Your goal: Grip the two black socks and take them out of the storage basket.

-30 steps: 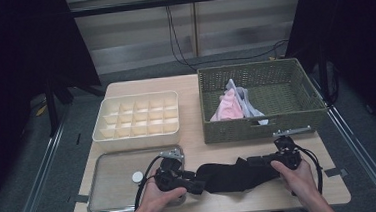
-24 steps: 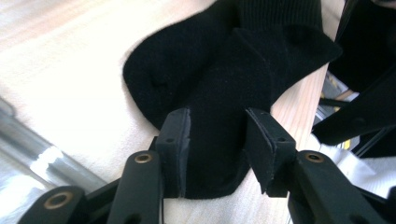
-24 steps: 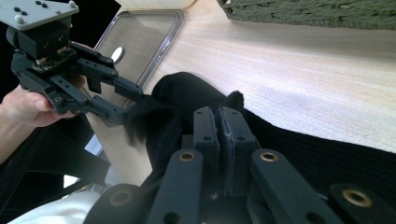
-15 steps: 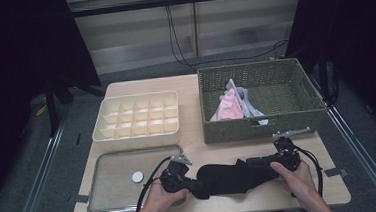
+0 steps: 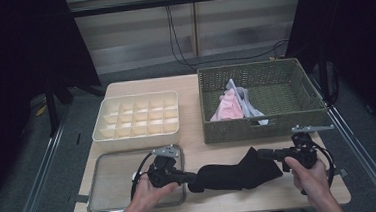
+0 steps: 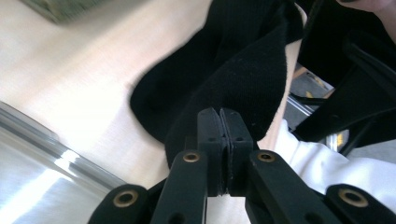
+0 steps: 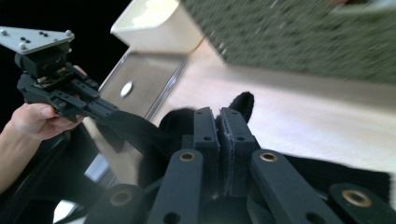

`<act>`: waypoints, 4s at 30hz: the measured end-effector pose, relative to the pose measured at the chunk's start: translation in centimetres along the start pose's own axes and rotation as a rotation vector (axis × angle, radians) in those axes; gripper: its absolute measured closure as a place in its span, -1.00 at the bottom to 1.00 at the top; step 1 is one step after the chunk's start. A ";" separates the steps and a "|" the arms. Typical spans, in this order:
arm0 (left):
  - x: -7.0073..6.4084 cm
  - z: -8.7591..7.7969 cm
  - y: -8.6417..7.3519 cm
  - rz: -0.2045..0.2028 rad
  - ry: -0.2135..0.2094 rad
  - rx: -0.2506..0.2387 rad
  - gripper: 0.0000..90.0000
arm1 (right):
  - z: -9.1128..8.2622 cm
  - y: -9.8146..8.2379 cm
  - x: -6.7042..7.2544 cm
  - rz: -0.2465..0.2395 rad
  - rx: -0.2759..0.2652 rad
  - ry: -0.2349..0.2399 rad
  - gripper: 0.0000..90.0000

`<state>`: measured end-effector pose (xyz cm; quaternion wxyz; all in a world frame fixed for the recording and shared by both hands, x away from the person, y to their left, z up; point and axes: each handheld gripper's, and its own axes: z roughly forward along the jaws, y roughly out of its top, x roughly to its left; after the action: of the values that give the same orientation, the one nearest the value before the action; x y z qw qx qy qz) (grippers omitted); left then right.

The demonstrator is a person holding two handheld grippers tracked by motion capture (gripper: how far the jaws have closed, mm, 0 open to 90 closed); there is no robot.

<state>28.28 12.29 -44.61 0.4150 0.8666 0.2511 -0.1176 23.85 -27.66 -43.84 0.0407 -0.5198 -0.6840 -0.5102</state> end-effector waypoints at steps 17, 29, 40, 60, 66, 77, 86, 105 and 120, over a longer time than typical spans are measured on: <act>1.6 3.6 1.7 0.058 0.035 0.063 0.94 | -1.4 -1.1 -3.6 0.028 -0.070 -0.074 0.91; 2.3 2.2 -0.5 -0.111 0.011 0.014 0.40 | -1.3 -2.5 -3.6 0.014 0.000 -0.103 0.89; 3.0 3.5 -1.6 -0.168 0.013 0.072 0.45 | -1.1 -2.9 -4.1 0.031 0.014 -0.108 0.88; 1.8 2.4 -1.8 -0.154 -0.046 0.050 0.92 | -1.3 -2.9 -3.8 0.034 0.007 -0.088 0.89; 1.9 0.9 -0.8 -0.148 -0.059 0.002 0.91 | -1.9 -2.7 -3.2 0.034 -0.015 -0.064 0.89; 3.2 2.1 0.9 -0.161 -0.071 0.034 0.91 | -2.7 -3.0 -3.7 0.047 -0.026 -0.088 0.89; 3.3 3.1 0.2 -0.170 -0.070 0.056 0.90 | -2.4 -3.6 -4.8 0.050 0.018 -0.135 0.89; 3.5 4.9 -0.4 -0.199 -0.053 0.055 0.27 | -1.6 -3.8 -5.7 0.050 0.086 -0.221 0.61; 4.5 3.8 -0.6 -0.191 0.059 0.063 0.67 | 1.4 -3.4 -4.9 0.020 0.190 -0.236 0.49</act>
<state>31.78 11.18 -49.19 0.3669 0.8543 0.3410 -0.1388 24.13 -29.69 -49.60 0.0141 -0.5766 -0.7241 -0.3782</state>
